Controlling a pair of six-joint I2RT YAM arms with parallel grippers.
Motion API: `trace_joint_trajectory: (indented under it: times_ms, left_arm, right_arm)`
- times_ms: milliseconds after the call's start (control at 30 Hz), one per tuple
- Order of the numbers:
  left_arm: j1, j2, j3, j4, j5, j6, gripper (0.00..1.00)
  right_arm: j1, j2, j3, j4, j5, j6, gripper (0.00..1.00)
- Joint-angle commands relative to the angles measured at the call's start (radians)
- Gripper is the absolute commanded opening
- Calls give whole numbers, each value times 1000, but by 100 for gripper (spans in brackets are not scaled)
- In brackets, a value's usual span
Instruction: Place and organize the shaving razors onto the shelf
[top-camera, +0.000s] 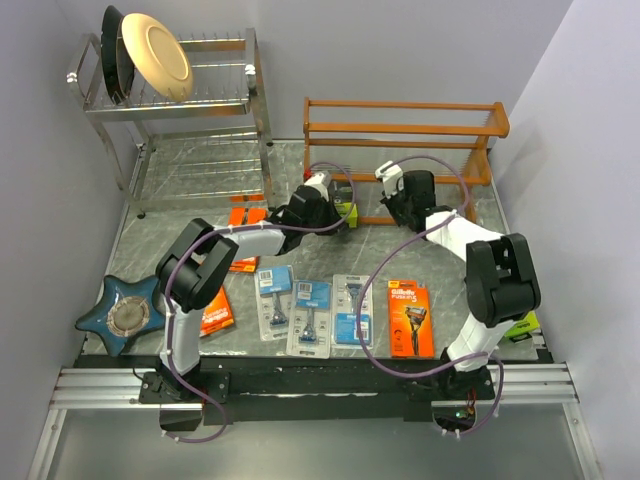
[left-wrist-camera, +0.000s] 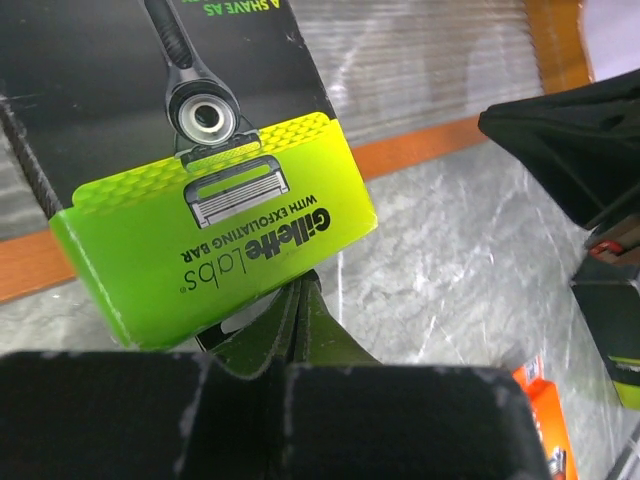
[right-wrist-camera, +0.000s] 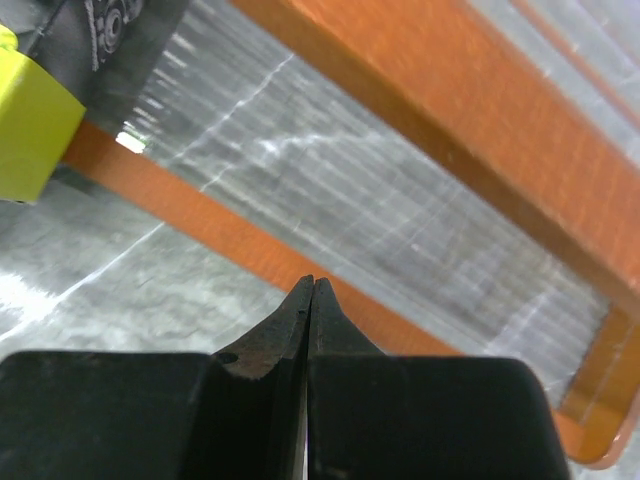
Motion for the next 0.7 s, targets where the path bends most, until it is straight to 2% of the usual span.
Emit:
trace_joint_trajectory:
  times_ms: [0,167,267,467,600,667]
  left_arm:
    - [13,4,60,-30,-62,17,1]
    - [14,20,91,-71,-88,25,1]
    - [17,28,126,-108,-174,37,1]
    - [22,14,137,-180,-240,22,1]
    - [22,-6,117,-157,-168,-2,1]
    - [22,-32,103,-155,-101,-16,4]
  right_arm:
    - [33,51,39,65,60,-60,0]
    - [47,70,50,64,82,-58,0]
    - [49,71,53,61,85,-58,0]
    - [47,51,38,62,77,-54,0]
    - [47,36,41,42,65,-37,0]
    - [47,4,42,-5,65,-28,0]
